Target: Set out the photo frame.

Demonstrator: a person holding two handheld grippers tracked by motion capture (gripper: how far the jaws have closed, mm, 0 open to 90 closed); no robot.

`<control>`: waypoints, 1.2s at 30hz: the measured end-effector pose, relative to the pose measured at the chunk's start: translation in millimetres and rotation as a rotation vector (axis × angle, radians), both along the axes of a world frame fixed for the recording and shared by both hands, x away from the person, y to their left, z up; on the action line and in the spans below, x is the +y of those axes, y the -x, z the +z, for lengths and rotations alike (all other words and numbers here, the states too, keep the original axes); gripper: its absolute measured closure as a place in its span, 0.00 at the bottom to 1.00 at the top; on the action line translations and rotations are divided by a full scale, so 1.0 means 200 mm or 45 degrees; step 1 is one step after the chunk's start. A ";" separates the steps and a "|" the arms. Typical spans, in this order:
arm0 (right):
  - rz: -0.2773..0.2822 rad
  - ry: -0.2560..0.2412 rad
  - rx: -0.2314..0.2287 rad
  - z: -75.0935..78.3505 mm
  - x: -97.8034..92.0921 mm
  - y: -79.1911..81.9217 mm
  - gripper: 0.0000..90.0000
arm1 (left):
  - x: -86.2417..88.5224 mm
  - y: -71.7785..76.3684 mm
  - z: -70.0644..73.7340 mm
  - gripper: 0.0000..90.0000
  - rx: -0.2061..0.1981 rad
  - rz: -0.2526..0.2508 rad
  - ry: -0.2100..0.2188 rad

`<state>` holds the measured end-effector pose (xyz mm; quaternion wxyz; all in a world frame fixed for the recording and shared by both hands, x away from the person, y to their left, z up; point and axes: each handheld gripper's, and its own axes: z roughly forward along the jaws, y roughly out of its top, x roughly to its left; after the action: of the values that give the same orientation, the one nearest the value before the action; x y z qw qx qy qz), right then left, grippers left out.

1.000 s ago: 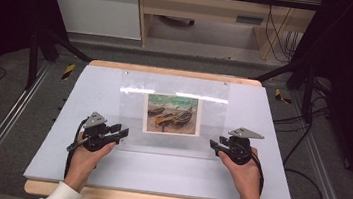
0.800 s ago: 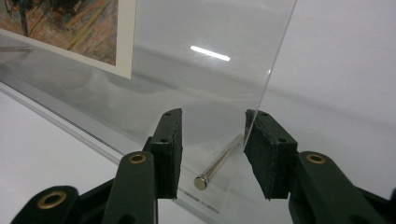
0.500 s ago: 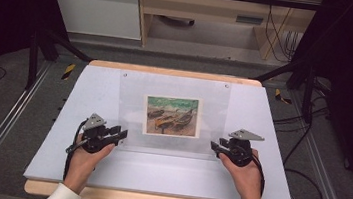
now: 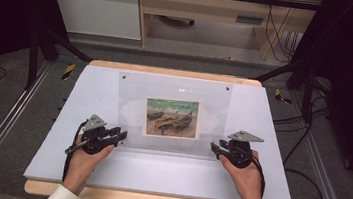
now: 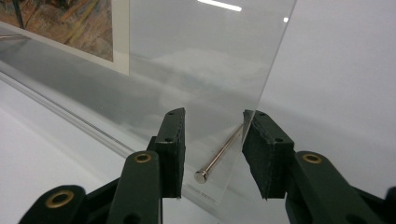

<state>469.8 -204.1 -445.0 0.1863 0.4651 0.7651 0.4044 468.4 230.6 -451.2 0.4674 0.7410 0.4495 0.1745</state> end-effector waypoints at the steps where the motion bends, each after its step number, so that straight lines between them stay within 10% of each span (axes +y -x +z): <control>1: 0.001 0.002 0.000 0.00 0.00 0.00 0.66 | 0.00 0.00 0.00 0.71 -0.001 0.000 -0.002; 36: 0.028 0.040 0.034 -0.02 0.00 0.05 0.69 | 0.00 0.05 -0.02 0.71 0.024 -0.028 -0.048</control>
<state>460.4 -205.0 -448.6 0.1791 0.4589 0.7789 0.3881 458.2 230.2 -454.4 0.4509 0.7562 0.4424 0.1707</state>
